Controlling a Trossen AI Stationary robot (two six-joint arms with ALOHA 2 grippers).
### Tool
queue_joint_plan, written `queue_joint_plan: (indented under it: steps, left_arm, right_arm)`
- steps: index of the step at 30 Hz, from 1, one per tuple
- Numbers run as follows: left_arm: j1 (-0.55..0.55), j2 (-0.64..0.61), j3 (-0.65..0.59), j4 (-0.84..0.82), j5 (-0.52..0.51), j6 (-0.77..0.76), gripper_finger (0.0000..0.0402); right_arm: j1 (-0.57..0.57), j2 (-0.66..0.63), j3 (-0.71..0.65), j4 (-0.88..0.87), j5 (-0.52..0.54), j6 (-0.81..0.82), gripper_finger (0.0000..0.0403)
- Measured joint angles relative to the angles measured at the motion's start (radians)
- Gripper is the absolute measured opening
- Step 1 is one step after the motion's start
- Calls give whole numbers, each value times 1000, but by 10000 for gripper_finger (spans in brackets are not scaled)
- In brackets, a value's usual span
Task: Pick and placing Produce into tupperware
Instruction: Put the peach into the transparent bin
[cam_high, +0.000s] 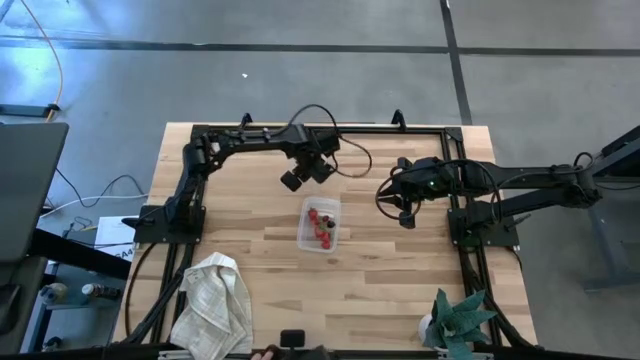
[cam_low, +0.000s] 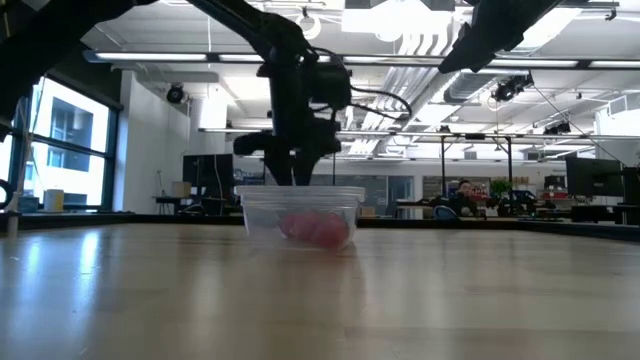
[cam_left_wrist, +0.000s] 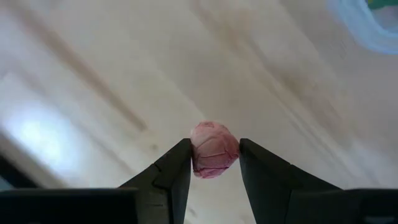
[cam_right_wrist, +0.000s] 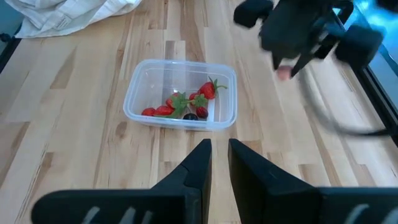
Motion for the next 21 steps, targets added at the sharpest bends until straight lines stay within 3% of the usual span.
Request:
queue_joint_plan:
  steps: [12,16,21]
  left_arm:
    - [45,-207,0,-55,196,-171,124]
    - [21,-273,0,-91,294,-179,124]
    - [-52,-324,0,-125,311,-178,124]
  right_arm:
    - [0,0,0,-1,0,0,47]
    - [0,0,0,-1,0,0,47]
    - [0,0,0,-1,0,0,47]
